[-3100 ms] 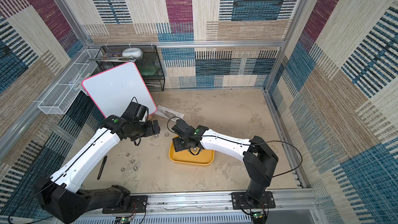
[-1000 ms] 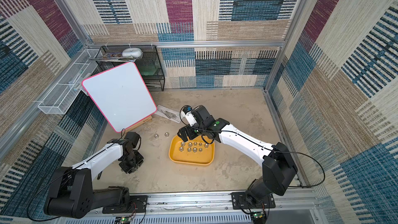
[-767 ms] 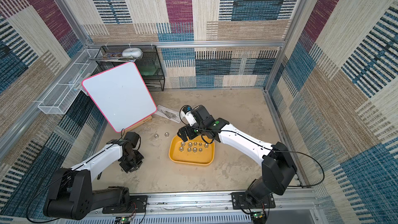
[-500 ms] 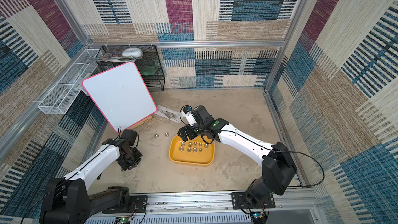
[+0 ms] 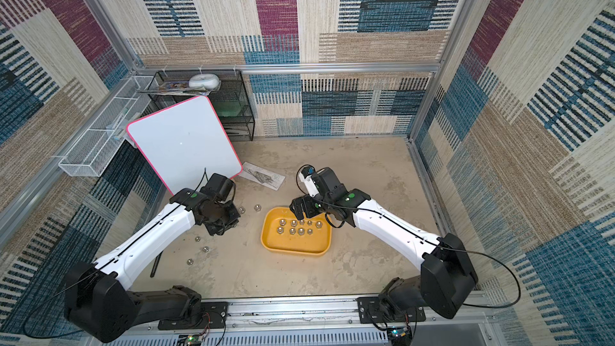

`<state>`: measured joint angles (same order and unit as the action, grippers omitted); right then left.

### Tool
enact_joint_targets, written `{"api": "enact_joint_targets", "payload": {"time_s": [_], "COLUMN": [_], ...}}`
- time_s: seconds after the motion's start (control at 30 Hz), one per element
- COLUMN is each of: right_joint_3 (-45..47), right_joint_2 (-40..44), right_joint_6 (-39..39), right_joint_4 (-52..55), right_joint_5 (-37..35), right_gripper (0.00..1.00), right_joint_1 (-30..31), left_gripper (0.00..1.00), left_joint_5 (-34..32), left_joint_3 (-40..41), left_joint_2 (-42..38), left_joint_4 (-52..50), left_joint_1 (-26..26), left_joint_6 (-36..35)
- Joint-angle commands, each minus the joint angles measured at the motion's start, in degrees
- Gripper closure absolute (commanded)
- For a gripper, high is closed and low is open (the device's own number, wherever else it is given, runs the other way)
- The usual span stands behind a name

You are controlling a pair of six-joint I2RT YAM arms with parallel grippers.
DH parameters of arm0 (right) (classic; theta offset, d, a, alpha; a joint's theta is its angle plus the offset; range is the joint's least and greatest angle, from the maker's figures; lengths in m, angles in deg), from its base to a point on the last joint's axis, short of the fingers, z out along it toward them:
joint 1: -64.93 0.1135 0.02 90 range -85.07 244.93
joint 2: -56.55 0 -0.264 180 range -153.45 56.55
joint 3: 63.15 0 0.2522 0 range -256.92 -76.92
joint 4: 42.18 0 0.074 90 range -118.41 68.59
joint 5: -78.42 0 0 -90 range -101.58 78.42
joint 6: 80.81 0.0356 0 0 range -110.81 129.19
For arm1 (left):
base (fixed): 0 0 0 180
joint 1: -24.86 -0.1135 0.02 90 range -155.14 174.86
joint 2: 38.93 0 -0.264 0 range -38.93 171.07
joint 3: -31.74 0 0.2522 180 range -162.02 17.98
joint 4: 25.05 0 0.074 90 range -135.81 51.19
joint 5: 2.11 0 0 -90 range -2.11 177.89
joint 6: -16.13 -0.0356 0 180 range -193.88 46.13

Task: Put the nuts on the desktop into the storage box
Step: Place the nut in the storage box.

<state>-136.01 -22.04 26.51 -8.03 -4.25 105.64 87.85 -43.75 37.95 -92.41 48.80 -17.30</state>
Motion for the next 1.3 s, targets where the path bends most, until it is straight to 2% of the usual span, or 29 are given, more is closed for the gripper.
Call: {"api": "enact_joint_targets", "payload": {"time_s": [0.0, 0.27, 0.47, 0.73, 1.1, 1.2, 1.27], "right_joint_3": [1.8, 5.6, 8.4, 10.5, 11.7, 11.8, 11.9], "right_joint_2": [2.4, 8.8, 13.3, 17.4, 19.0, 18.8, 18.7], "right_joint_6": [2.0, 4.1, 5.8, 7.3, 7.9, 7.8, 7.7], "right_joint_4": [0.6, 2.1, 3.1, 4.6, 5.6, 5.5, 5.5], "right_joint_5": [-1.5, -4.1, -6.6, -8.5, -8.6, -8.4, -8.1], "right_gripper": [0.00, 0.01, 0.00, 0.01, 0.01, 0.00, 0.01], "right_joint_1": [-0.3, -1.1, -1.5, -2.0, -2.3, -2.4, -2.4], "left_gripper": [0.73, 0.73, 0.73, 0.74, 0.73, 0.71, 0.64], "left_joint_5": [0.1, 0.1, 1.2, 3.9, 4.4, 4.8, 4.9], "left_joint_3": [-4.2, -15.2, -17.5, -19.4, -20.2, -20.9, -21.1], "left_joint_2": [3.8, 16.0, 23.2, 31.0, 36.3, 37.4, 37.5], "left_joint_4": [-0.8, -1.4, -1.2, -0.3, 0.0, -0.1, -0.1], "left_joint_1": [3.9, 14.6, 19.2, 21.0, 21.6, 21.7, 21.6], "left_joint_6": [0.7, -1.0, -1.0, -2.1, -3.2, -3.5, -3.6]}}
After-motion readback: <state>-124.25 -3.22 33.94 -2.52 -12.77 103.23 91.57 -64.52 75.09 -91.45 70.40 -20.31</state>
